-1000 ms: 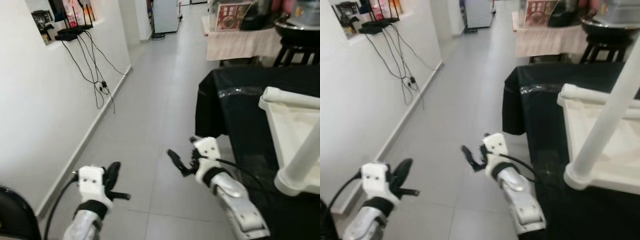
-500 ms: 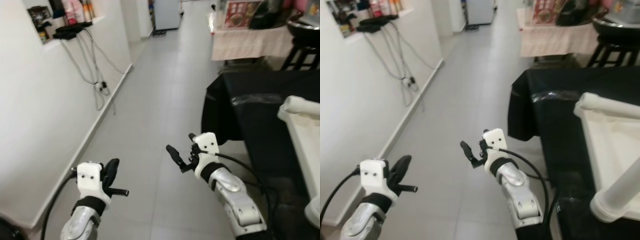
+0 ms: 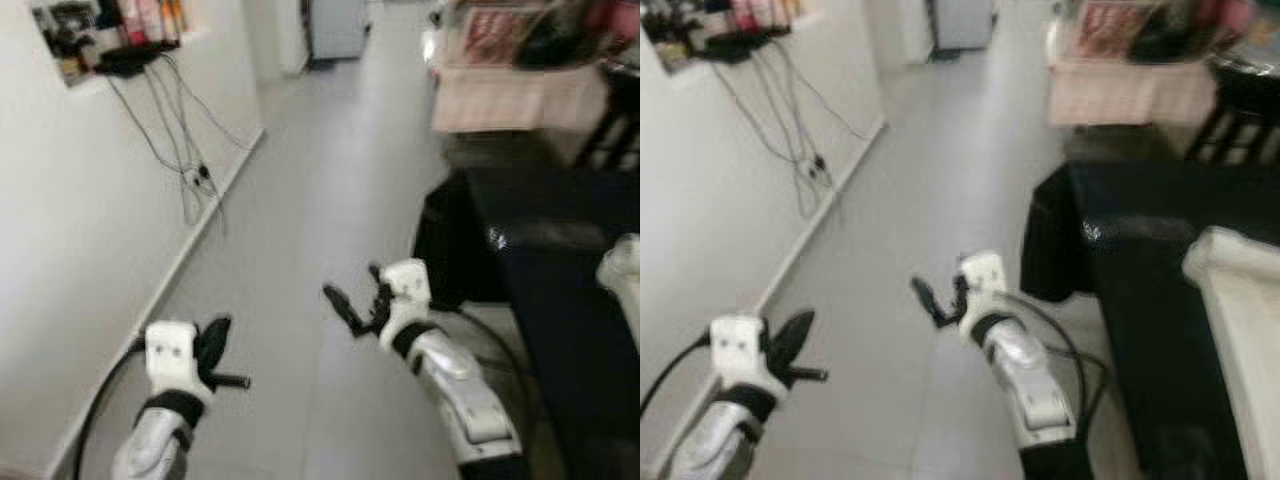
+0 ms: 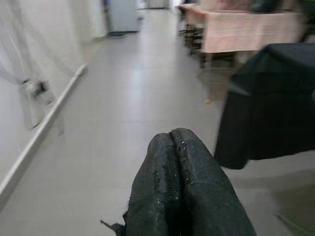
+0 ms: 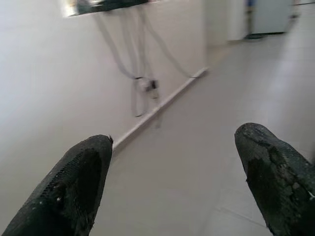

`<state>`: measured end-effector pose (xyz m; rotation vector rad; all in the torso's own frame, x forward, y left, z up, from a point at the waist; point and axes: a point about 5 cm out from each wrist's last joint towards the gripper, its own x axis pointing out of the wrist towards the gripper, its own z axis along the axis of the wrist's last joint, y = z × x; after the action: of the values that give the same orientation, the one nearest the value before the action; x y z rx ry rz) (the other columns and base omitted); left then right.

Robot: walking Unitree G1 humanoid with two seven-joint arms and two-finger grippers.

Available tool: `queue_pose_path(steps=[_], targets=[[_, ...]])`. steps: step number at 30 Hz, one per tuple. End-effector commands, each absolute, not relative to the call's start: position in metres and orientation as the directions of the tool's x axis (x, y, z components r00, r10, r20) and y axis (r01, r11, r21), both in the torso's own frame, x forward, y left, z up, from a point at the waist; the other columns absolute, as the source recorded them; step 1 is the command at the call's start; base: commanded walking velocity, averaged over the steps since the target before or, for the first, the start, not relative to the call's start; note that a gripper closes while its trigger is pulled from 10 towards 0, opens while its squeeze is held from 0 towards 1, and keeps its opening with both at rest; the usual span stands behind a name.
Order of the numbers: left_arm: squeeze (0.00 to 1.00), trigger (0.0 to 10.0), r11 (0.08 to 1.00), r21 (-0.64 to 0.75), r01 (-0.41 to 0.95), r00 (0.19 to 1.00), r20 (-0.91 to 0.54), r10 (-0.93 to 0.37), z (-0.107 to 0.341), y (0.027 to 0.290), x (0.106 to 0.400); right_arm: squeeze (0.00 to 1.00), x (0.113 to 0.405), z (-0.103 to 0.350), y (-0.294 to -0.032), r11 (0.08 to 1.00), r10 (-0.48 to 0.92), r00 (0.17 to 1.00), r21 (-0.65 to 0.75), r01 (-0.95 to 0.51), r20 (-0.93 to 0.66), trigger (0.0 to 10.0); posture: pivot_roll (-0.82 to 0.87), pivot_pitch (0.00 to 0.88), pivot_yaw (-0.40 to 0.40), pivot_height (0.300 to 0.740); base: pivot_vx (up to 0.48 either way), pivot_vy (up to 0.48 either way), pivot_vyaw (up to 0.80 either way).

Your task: Building children table

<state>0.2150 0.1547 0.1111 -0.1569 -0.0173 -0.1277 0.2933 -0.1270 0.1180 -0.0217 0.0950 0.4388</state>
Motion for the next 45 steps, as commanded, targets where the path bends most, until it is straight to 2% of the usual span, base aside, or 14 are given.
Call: queue_pose_path(steps=[1, 4, 45], targets=[[0.0, 10.0, 0.977, -0.159, 0.139, 0.99, 0.016, -0.138, 0.1097, 0.153, 0.2144, 0.0, 0.2925, 0.1143, -0.129, 0.907, 0.419, 0.9, 0.021, -0.42, -0.116, 10.0, -0.06, 0.018, 0.064, 0.74, 0.315, 0.0, -0.8], [0.0, 10.0, 0.977, -0.16, 0.14, 0.99, 0.014, -0.139, 0.1096, 0.1531, 0.2145, 0.0, 0.2928, 0.1148, -0.1295, 0.908, 0.418, 0.902, 0.039, -0.416, -0.109, 10.0, -0.06, 0.018, 0.064, 0.74, 0.315, 0.0, -0.8], [0.0, 10.0, 0.977, -0.162, 0.142, 0.99, 0.011, -0.142, 0.1103, 0.1541, 0.2152, 0.0, 0.2935, 0.1161, -0.129, 0.904, 0.427, 0.898, 0.071, -0.422, -0.101, 10.0, -0.07, 0.019, 0.075, 0.74, 0.308, 0.0, 0.0]])
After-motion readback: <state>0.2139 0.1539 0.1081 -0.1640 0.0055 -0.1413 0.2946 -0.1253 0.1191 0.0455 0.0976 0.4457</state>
